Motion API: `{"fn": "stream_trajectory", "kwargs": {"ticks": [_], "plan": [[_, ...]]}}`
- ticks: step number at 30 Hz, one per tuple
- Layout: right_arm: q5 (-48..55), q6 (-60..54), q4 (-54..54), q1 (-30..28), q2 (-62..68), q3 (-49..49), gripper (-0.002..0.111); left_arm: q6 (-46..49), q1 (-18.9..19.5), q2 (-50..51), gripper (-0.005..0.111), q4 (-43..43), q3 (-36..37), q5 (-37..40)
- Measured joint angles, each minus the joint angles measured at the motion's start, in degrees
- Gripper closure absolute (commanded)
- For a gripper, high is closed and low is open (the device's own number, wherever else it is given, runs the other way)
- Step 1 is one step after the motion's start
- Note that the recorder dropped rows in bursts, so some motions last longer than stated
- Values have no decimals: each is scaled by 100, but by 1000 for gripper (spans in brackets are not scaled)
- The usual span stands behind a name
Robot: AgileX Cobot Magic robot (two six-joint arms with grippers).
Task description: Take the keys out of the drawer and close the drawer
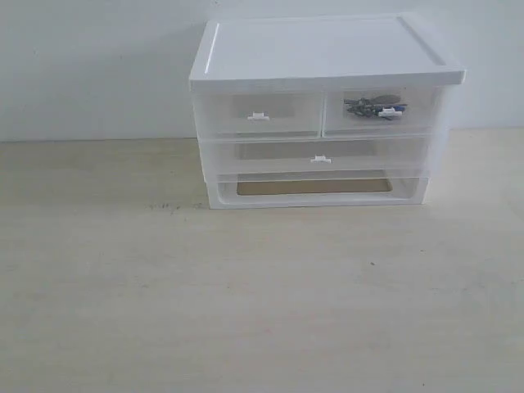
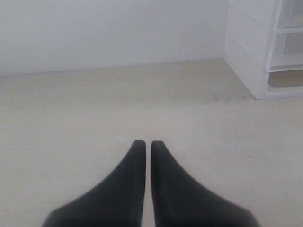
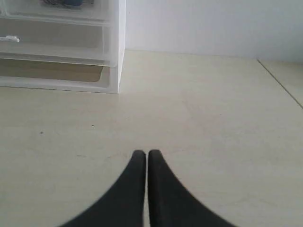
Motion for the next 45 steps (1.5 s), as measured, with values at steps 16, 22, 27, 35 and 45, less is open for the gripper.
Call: {"fn": "stream_trajectory", "kwargs": {"ticks": [16, 22, 27, 35, 45], "plan": [[-2749, 0, 0, 0, -3, 0, 108, -1441, 0, 0, 102, -701, 0, -3005], [-5226, 602, 27, 0, -13, 0, 108, -2739, 0, -8, 102, -341, 0, -4773], [-6173, 1167, 163, 0, -15, -74, 108, -3711, 0, 360, 102, 1232, -476, -5123], [-5519, 1754, -244, 0, 1260, -1238, 108, -5056, 0, 2662, 102, 4013, -1619, -6789], [-6080, 1994, -1104, 0, 4202, -1589, 108, -4510, 0, 6089, 102, 5224, -2335, -8064]]}}
